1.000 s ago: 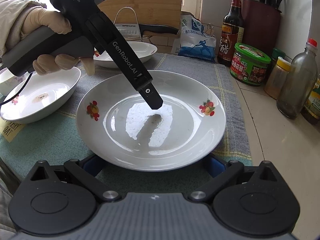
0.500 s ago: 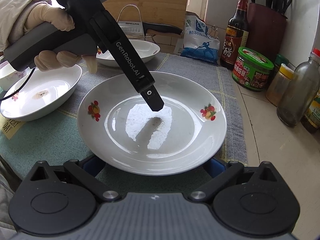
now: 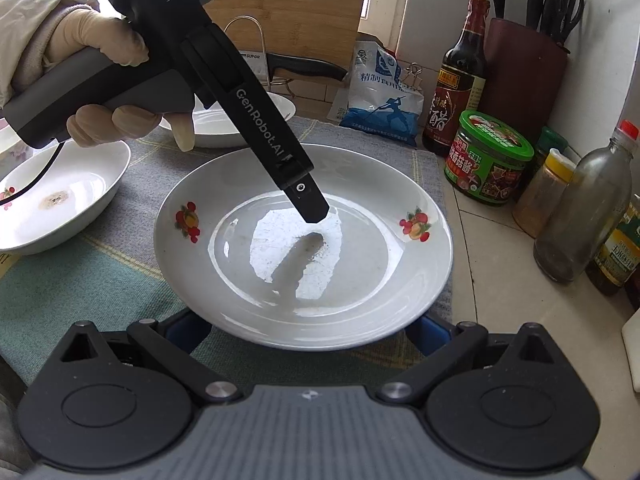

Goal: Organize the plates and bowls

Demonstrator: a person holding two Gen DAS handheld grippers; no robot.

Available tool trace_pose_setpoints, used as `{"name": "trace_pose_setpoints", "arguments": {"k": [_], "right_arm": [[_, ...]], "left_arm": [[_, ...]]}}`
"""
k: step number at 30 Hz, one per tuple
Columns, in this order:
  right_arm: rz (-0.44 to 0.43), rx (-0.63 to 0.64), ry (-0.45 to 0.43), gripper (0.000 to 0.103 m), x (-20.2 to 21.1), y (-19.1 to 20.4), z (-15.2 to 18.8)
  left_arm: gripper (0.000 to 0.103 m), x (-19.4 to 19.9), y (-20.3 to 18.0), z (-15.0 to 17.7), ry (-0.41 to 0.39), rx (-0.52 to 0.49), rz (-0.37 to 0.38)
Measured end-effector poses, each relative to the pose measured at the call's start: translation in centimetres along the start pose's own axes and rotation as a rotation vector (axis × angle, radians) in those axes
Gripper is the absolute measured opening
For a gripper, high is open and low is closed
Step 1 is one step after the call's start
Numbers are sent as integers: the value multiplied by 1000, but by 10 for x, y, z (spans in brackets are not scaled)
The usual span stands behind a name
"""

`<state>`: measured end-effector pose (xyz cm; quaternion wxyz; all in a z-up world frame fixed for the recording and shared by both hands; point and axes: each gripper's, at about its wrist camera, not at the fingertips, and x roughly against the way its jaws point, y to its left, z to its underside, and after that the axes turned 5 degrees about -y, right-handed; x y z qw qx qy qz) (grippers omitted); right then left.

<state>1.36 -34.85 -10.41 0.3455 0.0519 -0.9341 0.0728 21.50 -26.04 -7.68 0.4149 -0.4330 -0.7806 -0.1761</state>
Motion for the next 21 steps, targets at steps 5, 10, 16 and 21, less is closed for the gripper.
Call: {"name": "trace_pose_setpoints", "arguments": {"k": [5, 10, 16, 21], "right_arm": [[4, -8, 5, 103, -8, -6, -2], [8, -13, 14, 103, -15, -10, -3], [11, -31, 22, 103, -19, -11, -2], [14, -35, 21, 103, -18, -10, -1]], "left_arm": [[74, -11, 0, -4, 4, -8, -21], [74, -17, 2, -5, 5, -9, -31], [75, -17, 1, -6, -4, -22, -36], [82, -7, -2, -3, -17, -17, -51]]}}
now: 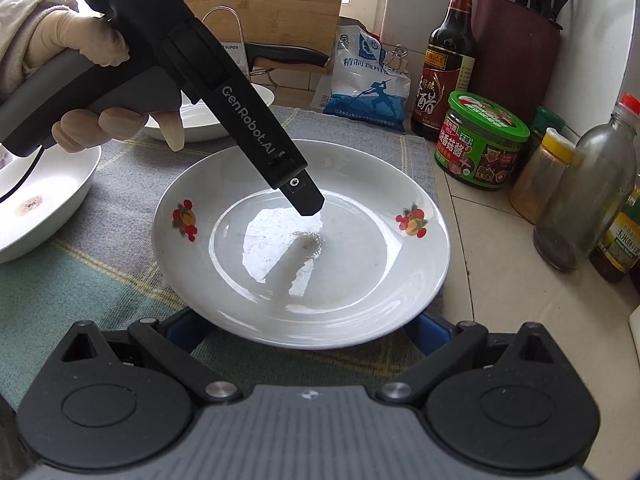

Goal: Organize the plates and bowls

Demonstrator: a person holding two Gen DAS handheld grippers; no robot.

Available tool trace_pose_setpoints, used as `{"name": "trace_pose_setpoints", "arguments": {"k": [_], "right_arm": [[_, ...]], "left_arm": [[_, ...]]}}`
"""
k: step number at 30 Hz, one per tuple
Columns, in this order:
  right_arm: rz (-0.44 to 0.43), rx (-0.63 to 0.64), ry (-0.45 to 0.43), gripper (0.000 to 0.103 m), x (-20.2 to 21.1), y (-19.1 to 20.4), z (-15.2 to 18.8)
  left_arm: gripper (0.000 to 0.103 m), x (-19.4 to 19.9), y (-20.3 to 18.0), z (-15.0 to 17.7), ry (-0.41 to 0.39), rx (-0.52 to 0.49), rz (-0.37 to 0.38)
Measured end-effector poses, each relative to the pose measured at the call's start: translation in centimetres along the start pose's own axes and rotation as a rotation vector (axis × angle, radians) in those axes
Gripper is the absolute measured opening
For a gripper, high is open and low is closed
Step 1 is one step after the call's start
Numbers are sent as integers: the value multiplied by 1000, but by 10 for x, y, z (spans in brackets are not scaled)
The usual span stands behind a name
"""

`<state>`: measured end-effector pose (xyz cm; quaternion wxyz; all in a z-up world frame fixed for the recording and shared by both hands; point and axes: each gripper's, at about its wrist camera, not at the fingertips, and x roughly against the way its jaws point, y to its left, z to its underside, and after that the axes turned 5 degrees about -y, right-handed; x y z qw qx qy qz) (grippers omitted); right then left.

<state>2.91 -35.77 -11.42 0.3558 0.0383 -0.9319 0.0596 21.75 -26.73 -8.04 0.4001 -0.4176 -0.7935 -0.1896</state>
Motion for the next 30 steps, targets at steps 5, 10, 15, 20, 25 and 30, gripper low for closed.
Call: {"name": "trace_pose_setpoints", "arguments": {"k": [5, 10, 15, 20, 25, 30], "right_arm": [[3, -4, -1, 103, 15, 4, 1], [-1, -21, 4, 103, 33, 13, 1], [-20, 26, -18, 103, 49, 30, 0], [-73, 85, -39, 103, 63, 47, -3], [-131, 132, -51, 103, 67, 61, -5], [-193, 159, -58, 103, 66, 77, -11]], "left_arm": [[84, 30, 1, 4, -45, 27, -12], [92, 76, -5, 21, -112, 89, -12], [92, 113, -16, 50, -159, 139, -66], [92, 139, -28, 88, -174, 234, -113], [93, 164, -37, 128, -222, 303, -220], [98, 188, -32, 164, -249, 377, -335]]}}
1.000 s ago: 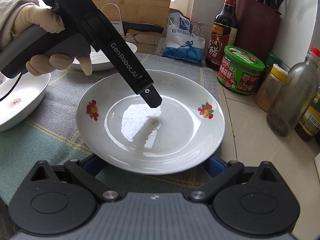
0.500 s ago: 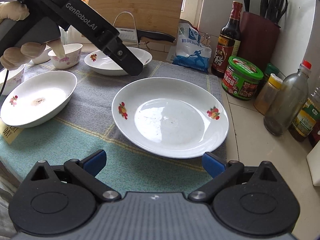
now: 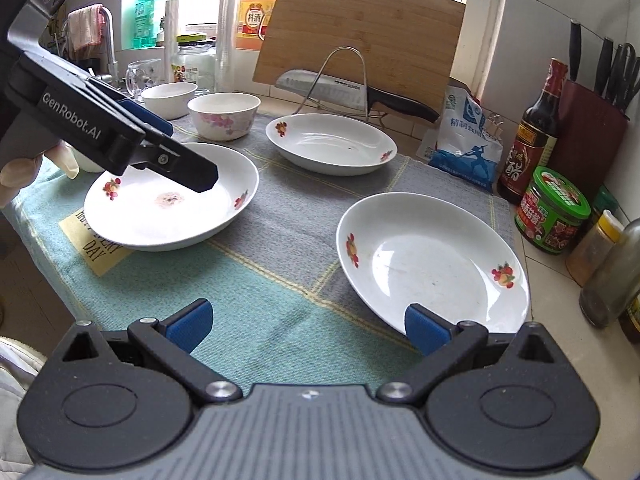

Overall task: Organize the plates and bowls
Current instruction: 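Move the right tool to the stained flat plate and grasp its rim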

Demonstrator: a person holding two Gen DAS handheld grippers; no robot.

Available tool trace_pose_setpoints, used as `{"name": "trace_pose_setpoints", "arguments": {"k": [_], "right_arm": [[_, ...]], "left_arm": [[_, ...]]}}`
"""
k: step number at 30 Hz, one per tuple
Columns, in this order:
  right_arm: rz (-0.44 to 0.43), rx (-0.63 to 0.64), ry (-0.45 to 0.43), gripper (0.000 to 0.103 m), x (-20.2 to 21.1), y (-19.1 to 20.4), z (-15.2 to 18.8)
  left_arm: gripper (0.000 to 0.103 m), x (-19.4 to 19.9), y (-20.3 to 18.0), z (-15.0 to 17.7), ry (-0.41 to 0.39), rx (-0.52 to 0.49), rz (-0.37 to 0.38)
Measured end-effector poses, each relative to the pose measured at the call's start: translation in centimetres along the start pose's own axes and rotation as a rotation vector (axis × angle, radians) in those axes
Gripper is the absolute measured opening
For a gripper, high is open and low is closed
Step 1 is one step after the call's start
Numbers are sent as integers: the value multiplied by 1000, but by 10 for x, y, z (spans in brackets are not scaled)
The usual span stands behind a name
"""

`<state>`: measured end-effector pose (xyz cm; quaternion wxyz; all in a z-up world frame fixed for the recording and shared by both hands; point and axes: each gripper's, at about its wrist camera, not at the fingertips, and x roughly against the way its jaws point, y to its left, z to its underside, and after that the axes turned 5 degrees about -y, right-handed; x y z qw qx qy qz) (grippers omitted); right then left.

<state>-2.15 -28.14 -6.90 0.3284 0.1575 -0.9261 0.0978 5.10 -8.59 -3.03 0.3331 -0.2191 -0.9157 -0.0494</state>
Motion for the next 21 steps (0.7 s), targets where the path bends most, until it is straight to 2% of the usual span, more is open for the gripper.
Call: {"name": "trace_pose_setpoints", "arguments": {"k": [5, 8, 13, 18, 19, 21], "right_arm": [[-50, 31, 4, 103, -18, 13, -12], [-82, 29, 9, 103, -29, 20, -23], [-98, 34, 28, 103, -47, 29, -40], [-149, -16, 47, 103, -64, 32, -59], [-160, -21, 50, 103, -67, 34, -62], [-186, -36, 66, 103, -77, 37, -68]], "left_arm": [[98, 12, 33, 18, 60, 77, -26], [98, 21, 45, 28, 73, 83, -46], [98, 33, 58, 46, 70, 21, -83], [98, 33, 69, 62, 80, -53, -93], [100, 32, 69, 64, 79, -66, -90], [101, 30, 72, 67, 65, -82, -39]]}}
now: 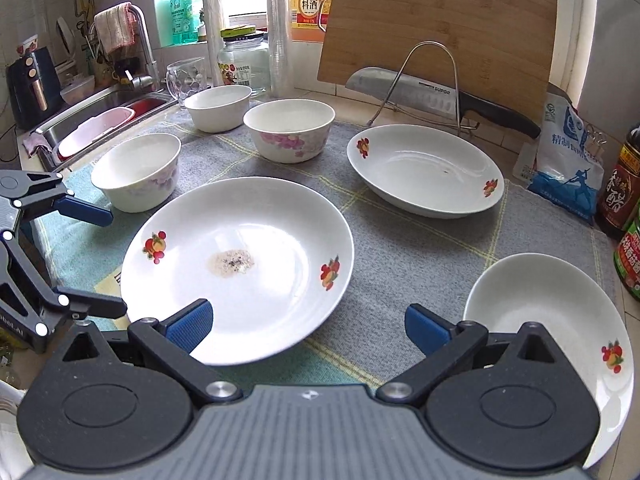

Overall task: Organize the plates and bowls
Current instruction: 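Move the right tool to the stained flat plate and grasp its rim, then lift the stained flat plate with the right tool toward the deep plate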

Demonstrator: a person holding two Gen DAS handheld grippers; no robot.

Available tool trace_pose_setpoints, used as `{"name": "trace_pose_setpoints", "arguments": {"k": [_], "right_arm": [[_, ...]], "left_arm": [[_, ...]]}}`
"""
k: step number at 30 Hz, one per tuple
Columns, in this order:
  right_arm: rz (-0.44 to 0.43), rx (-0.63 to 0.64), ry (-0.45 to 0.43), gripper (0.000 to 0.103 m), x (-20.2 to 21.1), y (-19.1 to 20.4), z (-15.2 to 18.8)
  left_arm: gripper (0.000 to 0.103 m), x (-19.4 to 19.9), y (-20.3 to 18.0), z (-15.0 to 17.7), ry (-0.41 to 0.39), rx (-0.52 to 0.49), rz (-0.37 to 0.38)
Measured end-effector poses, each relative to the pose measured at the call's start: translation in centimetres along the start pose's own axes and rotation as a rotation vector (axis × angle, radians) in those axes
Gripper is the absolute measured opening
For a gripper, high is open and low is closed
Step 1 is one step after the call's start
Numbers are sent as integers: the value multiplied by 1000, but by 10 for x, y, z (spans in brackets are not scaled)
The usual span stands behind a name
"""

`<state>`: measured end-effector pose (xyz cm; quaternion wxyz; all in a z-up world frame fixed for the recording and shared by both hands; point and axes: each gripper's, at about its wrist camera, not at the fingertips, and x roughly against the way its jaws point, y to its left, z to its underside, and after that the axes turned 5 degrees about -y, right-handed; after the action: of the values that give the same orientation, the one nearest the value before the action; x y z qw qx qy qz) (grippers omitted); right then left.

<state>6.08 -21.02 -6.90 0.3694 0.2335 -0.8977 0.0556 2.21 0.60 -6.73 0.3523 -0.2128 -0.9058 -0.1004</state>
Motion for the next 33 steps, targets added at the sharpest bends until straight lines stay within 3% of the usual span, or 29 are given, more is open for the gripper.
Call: {"name": "trace_pose_setpoints", "arguments": {"k": [5, 23, 33], "right_arm": [[-51, -39, 44, 103, -25, 6, -10], [-121, -63, 138, 103, -68, -3, -27], [-195, -64, 244, 90, -88, -19, -45]], "left_arm": [[99, -8, -6, 7, 21, -86, 47], [96, -33, 4, 3, -12, -166, 171], [95, -37, 3, 0, -6, -196, 181]]}}
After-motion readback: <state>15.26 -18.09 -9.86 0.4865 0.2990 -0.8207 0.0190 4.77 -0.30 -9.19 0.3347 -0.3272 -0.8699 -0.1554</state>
